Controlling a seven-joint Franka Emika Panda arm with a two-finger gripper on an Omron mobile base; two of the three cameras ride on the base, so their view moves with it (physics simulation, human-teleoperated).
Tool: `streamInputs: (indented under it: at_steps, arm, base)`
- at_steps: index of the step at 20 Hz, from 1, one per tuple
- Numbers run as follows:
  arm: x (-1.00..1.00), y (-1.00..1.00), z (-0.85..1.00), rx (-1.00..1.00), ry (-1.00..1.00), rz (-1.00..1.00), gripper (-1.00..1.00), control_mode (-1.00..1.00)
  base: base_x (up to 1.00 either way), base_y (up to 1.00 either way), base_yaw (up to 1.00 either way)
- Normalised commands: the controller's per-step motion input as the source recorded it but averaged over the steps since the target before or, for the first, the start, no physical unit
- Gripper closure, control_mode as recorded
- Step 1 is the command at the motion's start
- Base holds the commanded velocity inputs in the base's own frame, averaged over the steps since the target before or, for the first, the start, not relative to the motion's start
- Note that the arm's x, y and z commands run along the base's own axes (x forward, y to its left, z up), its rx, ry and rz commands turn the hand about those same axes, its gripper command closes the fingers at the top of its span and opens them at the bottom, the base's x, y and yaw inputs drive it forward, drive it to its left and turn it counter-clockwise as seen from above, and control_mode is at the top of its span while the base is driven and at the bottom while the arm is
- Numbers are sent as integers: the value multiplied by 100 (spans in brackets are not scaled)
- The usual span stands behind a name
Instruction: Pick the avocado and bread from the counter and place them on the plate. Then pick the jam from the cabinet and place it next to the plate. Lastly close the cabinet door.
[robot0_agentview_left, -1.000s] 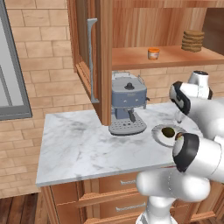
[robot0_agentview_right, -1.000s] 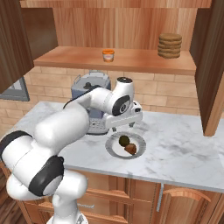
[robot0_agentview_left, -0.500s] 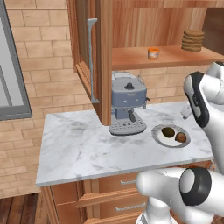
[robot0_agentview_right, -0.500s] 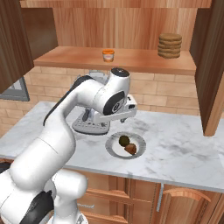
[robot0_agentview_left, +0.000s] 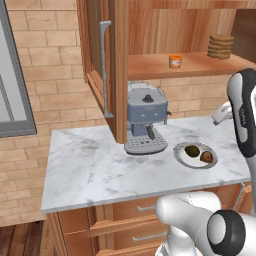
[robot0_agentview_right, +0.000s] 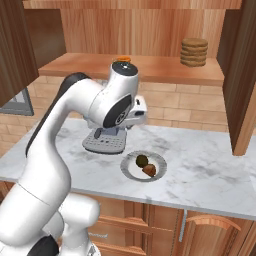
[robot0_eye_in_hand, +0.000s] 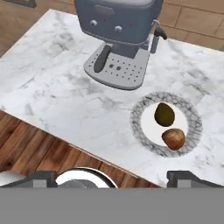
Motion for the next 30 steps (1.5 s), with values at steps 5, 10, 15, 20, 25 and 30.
streamInputs:
  at_steps: [5,10,15,20,25,30]
  arm:
    - [-28,8,81,1,-16,-23,-100,-100]
    - [-19,25,75,1,-16,-25,-100,-100]
    - [0,52,52,8,-12,-18,-100,-100]
    - [15,29,38,17,-13,-14,-100,-100]
    - [38,15,24,14,-12,-6,-100,-100]
    - [52,7,4,3,-7,-5,-100,-100]
  base:
    - [0,0,0]
    - [0,0,0]
    - [0,0,0]
    - [0,0,0]
    - [0,0,0]
    - [0,0,0]
